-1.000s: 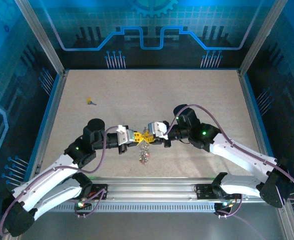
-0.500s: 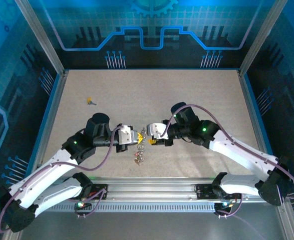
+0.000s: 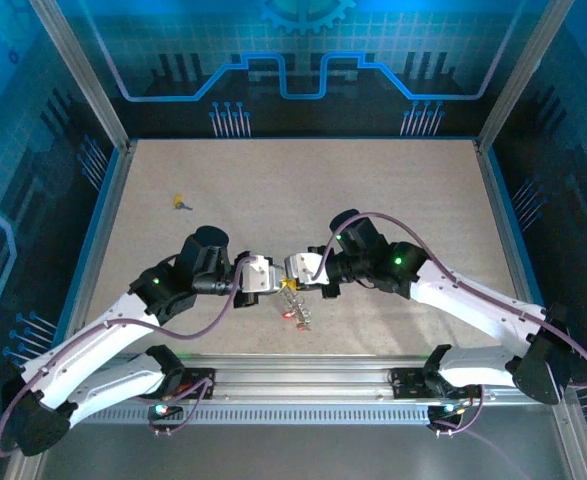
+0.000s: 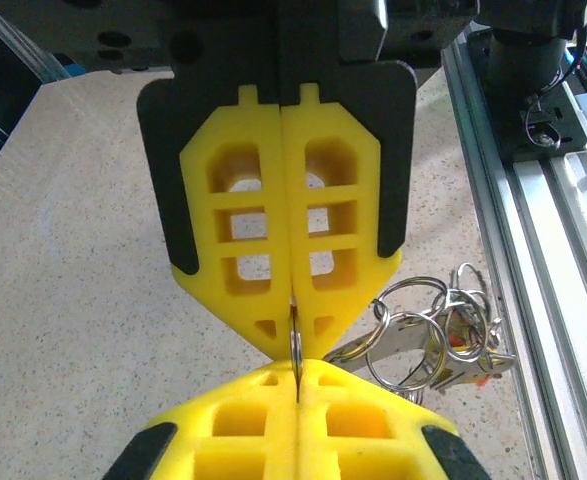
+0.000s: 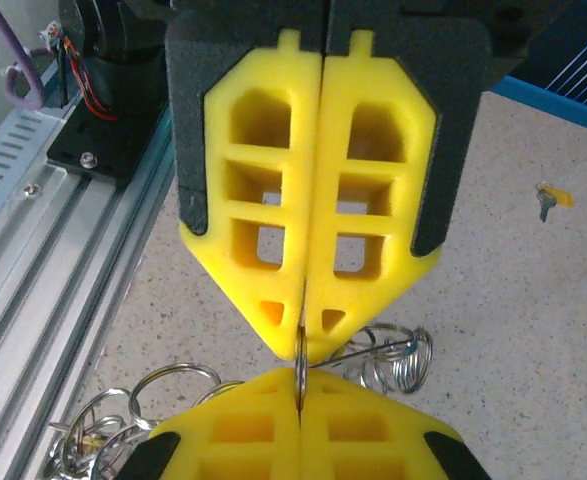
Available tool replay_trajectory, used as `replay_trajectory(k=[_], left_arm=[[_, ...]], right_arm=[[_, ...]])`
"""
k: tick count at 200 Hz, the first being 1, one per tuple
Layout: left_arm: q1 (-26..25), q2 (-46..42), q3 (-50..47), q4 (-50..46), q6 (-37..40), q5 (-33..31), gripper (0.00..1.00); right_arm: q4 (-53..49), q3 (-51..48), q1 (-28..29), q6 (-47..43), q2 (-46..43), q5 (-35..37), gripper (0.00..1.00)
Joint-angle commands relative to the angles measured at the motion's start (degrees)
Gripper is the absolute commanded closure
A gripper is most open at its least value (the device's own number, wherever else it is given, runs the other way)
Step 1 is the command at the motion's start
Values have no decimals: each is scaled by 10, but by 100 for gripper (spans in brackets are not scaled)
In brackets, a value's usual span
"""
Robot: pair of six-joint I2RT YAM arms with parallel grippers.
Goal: Put the keys on the keyring
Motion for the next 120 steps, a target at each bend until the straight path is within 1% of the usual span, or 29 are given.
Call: replay_trajectory(k=[1,12,16,25,37,62,83,120], left_arm=[[-3,-12,21,14,-1,-3,98],[-3,-19,15,24,-11,-8,73],[-3,-22,12,27,-14,-9,68],[-3,-33,4,30,-19,-13,62],[-3,-48,-5,31,-27,-28,59],[-3,-76,-19,24,-30,-37,58],[-3,-88,-35,44,-43,-26,58],[-3,-90,-50,98,-72,14,59]], right_arm=[[-5,7,9,1,-4,-9,100],[7,1,7,7,-11,-11,100],[15,-3,6,11,-14,-14,100],[36,-13,2,25,-23,-24,100],[76,-32,-10,51,-39,-41,100],[166,-71,-37,111,-72,-84,100],[224,-109,-55,154,-89,-121,100],[289,-144,-66,183,-104,-164,100]])
